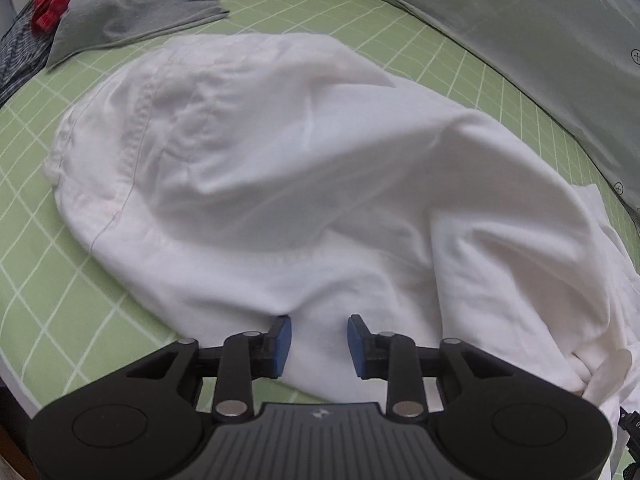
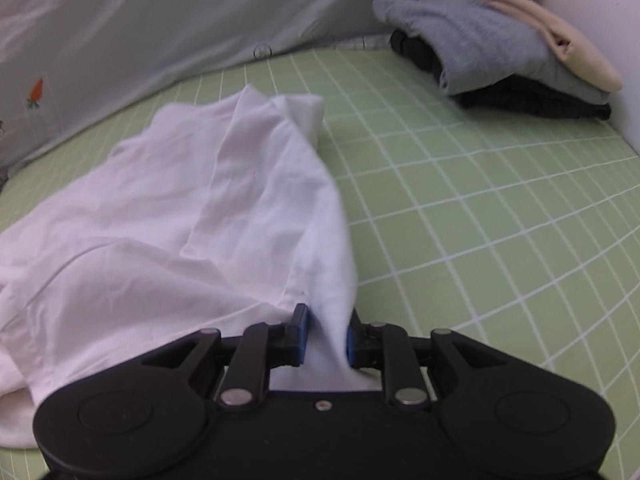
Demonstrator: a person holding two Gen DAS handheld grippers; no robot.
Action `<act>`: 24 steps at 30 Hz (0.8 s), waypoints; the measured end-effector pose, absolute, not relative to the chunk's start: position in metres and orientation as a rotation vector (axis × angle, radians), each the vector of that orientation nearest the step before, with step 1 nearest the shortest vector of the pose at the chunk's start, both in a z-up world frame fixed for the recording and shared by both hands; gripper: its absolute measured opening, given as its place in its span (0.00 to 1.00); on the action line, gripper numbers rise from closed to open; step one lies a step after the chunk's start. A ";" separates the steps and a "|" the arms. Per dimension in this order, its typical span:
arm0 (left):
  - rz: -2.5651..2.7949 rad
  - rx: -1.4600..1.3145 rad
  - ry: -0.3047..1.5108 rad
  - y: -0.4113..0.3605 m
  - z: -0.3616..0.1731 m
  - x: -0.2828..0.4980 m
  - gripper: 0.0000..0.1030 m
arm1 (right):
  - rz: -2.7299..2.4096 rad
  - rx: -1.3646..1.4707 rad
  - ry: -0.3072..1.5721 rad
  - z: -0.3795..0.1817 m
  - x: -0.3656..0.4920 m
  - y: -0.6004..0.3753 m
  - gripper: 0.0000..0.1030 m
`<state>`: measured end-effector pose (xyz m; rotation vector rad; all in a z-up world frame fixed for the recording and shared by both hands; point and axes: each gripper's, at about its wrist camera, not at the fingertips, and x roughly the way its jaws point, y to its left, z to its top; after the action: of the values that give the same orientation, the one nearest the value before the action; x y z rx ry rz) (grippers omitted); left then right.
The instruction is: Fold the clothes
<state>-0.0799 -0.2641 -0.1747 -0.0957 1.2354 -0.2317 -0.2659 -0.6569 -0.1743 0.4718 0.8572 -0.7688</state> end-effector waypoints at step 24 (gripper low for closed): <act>-0.226 0.042 1.155 -0.392 -0.189 0.101 0.58 | -0.860 0.364 0.787 -0.161 -0.069 -0.760 1.00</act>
<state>0.1010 -0.3920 -0.1889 0.0420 1.1553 -0.2257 -0.0686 -0.7598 -0.1611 0.3640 0.7870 -0.8599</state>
